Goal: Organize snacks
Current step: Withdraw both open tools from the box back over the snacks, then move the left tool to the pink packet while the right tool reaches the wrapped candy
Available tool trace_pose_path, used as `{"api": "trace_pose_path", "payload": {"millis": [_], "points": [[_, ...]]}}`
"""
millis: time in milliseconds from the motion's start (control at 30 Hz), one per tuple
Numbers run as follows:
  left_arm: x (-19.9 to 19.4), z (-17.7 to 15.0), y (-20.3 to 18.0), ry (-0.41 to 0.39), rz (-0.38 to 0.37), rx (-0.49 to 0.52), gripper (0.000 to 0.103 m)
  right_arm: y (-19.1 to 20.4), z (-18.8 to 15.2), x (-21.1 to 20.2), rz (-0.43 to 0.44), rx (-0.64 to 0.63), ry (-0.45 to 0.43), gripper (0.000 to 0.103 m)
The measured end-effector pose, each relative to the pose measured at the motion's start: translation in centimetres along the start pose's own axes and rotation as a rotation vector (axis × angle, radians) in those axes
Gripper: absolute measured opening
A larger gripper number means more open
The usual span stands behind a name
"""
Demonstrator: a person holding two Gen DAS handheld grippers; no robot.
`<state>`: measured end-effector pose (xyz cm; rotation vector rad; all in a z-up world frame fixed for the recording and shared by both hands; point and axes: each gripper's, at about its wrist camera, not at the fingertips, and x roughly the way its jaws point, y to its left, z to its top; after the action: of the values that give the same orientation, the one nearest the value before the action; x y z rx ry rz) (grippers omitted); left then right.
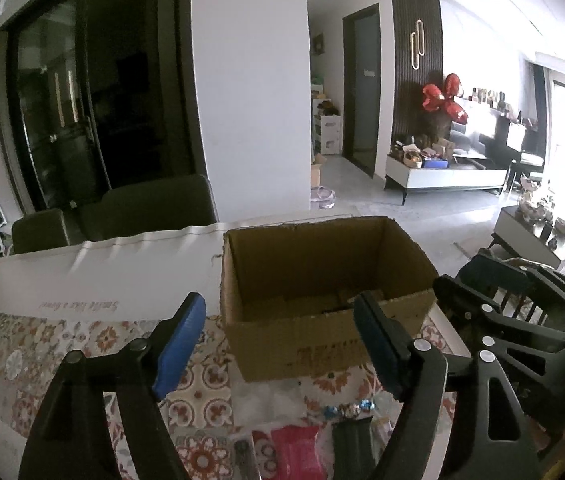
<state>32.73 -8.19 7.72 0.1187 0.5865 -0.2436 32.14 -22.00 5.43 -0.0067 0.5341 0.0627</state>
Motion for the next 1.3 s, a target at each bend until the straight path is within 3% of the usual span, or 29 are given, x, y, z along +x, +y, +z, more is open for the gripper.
{"api": "trace_pose_path", "payload": {"millis": [500, 1300], "points": [[-3.2, -6.0, -0.6, 0.024, 0.025, 0.017, 0.081, 1.0, -5.4, -3.9, -0.001, 0.018, 0.027, 0.049], [-1.7, -15.0, -1.0, 0.196, 0.026, 0.009, 0.08, 2.3, -14.7, -2.9, 0.047, 0.026, 0.259, 0.049]]}}
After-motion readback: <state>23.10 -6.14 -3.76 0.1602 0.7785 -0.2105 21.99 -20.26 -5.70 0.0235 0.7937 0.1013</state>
